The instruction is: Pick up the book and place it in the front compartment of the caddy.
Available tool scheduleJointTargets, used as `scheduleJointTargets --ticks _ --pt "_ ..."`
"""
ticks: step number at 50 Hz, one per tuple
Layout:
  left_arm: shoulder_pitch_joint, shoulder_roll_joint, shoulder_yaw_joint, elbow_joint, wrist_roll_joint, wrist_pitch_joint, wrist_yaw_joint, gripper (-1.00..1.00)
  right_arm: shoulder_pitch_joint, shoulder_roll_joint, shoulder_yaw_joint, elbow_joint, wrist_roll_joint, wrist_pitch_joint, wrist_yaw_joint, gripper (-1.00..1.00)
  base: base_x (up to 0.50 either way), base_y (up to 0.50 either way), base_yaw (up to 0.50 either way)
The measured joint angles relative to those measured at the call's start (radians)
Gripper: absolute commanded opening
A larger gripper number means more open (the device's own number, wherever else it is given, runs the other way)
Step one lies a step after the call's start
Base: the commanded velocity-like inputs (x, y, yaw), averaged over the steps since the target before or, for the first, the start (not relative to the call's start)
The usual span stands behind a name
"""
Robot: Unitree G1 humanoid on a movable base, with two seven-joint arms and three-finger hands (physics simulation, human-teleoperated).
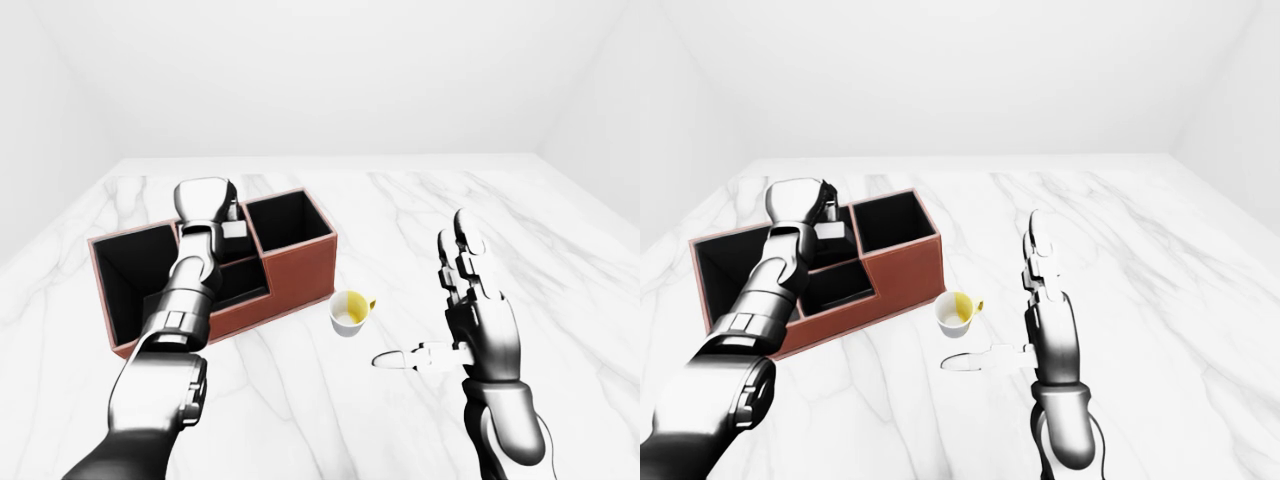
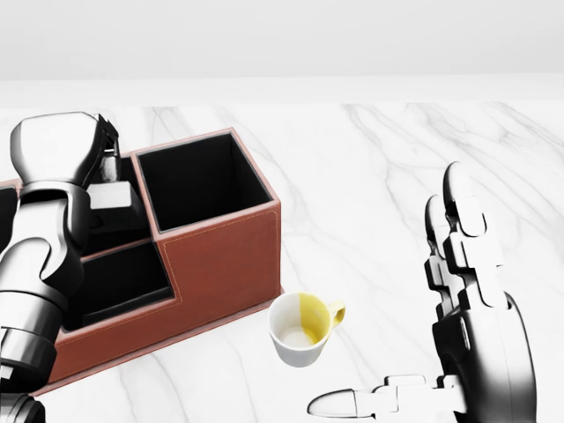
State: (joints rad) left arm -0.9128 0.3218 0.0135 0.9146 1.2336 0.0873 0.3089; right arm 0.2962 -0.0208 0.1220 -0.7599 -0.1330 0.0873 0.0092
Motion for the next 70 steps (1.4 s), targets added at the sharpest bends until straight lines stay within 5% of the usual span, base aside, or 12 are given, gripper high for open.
scheduleJointTargets --ticks 18,44,67,69,70 --pt "-0.029 0.025 -0.016 0.031 0.012 0.000 0.015 -0.98 -0.005 -0.001 0.006 0.009 -0.006 0.000 0.000 1.00 0.00 0.00 0.00" --pt "-0.076 -0.032 -0.021 0.233 0.066 0.000 0.142 -0.98 0.025 -0.005 0.004 -0.037 -0.003 0.000 0.006 1.00 0.00 0.00 0.00" --pt "-0.082 -0.035 -0.017 0.273 0.064 0.000 0.167 -0.97 0.024 -0.005 0.002 -0.038 0.001 0.000 0.010 1.00 0.00 0.00 0.00" --pt "-0.081 -0.034 -0.016 0.272 0.065 0.000 0.169 -0.92 0.024 -0.004 0.002 -0.037 0.001 0.000 0.010 1.00 0.01 0.00 -0.01" --pt "-0.081 -0.034 -0.016 0.272 0.065 0.000 0.170 0.47 0.024 -0.004 0.002 -0.037 0.001 0.000 0.010 1.00 0.00 0.00 0.00"
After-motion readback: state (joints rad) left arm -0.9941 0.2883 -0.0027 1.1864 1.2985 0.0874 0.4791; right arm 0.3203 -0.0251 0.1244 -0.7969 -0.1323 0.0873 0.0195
